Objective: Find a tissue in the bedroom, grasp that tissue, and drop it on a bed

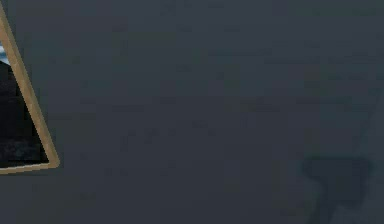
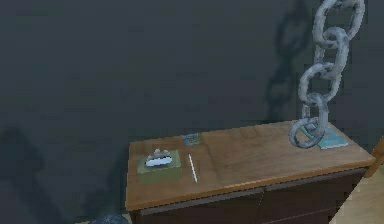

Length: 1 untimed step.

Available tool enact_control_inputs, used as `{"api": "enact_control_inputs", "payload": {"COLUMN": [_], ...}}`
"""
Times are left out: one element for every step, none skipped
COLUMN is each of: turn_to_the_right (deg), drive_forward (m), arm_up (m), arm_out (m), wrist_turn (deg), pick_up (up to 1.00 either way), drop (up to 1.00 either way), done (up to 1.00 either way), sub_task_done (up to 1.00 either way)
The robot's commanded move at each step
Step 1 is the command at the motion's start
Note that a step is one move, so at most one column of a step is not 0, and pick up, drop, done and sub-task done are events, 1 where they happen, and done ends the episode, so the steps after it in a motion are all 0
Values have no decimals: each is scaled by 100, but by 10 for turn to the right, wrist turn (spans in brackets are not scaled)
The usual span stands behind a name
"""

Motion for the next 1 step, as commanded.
{"api": "enact_control_inputs", "payload": {"turn_to_the_right": [0], "drive_forward": [0], "arm_up": [28], "arm_out": [0], "wrist_turn": [0], "pick_up": [0], "drop": [0], "done": [0], "sub_task_done": [0]}}
